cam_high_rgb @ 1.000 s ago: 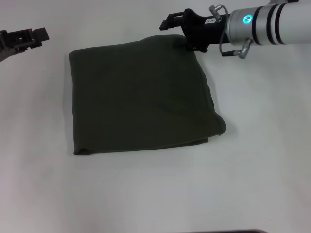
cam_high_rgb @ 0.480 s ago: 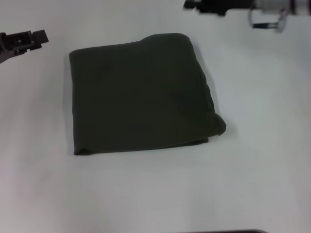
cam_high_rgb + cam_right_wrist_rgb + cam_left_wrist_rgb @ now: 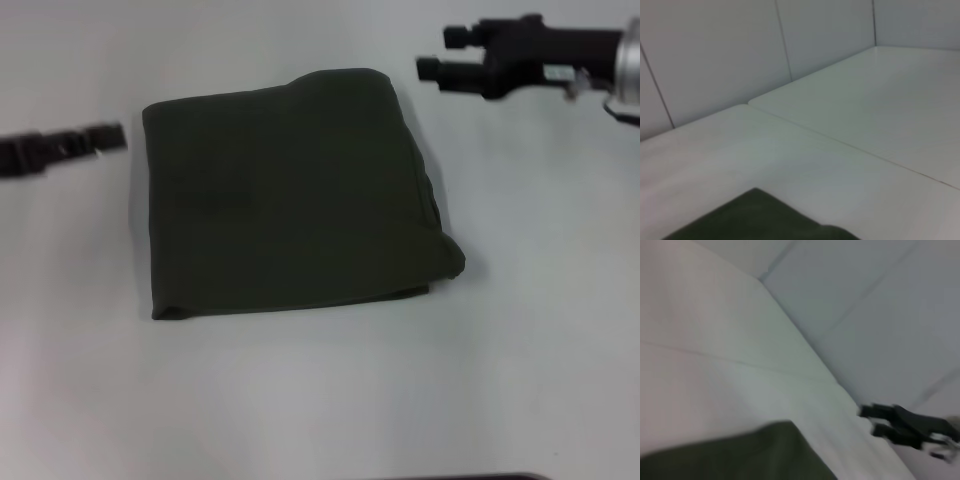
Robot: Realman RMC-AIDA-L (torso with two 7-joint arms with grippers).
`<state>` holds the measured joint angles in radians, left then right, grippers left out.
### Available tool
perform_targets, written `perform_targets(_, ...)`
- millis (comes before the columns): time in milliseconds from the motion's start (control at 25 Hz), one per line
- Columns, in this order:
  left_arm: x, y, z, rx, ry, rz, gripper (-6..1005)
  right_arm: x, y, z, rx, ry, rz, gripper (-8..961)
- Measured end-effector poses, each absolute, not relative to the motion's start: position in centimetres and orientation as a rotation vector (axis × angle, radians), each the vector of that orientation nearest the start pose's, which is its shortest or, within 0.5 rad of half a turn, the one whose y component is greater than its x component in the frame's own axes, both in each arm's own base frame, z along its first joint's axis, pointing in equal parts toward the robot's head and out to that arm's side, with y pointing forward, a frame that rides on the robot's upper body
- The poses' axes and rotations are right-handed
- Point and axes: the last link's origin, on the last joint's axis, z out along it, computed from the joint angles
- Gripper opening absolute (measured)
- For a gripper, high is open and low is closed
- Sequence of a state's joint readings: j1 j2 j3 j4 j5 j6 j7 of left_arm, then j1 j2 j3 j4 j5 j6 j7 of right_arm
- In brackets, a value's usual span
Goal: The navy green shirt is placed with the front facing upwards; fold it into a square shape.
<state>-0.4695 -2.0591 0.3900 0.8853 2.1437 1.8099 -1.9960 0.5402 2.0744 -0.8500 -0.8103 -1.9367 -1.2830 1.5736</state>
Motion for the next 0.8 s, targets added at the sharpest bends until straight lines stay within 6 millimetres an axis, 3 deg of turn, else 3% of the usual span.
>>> perform_targets(40, -28.3, 29.9, 6.9, -2.505, -1.358, -0.850, 421, 24.8, 37.8, 1.7, -2.543, 0.657, 0.528, 628)
perform_targets(160, -27.4, 28.2, 5.7, -2.656, -1.222, -0.902, 422, 25.8, 35.1, 2.0, -2.586, 0.688, 0.607, 625)
perform_targets(280, -27.0, 25.9, 4.1, -2.779, -0.945, -0.951, 417, 26.4, 32.6, 2.2, -2.629, 0.690, 0.672, 623)
perform_targets(360, -28.0, 24.1, 1.9, -2.807, -0.749, -0.944, 416, 26.9, 30.9, 2.0, -2.662, 0.675, 0.712, 623)
perform_targets(560, -29.3, 22.5, -0.1, -2.786, -0.669, -0.940, 414, 28.4, 26.6, -0.2, -2.732, 0.612, 0.851, 623)
perform_targets(800, -29.7, 21.3, -0.4, -2.841, -0.666, -0.910, 415, 28.9, 22.2, -3.0, -2.808, 0.429, 1.003, 624)
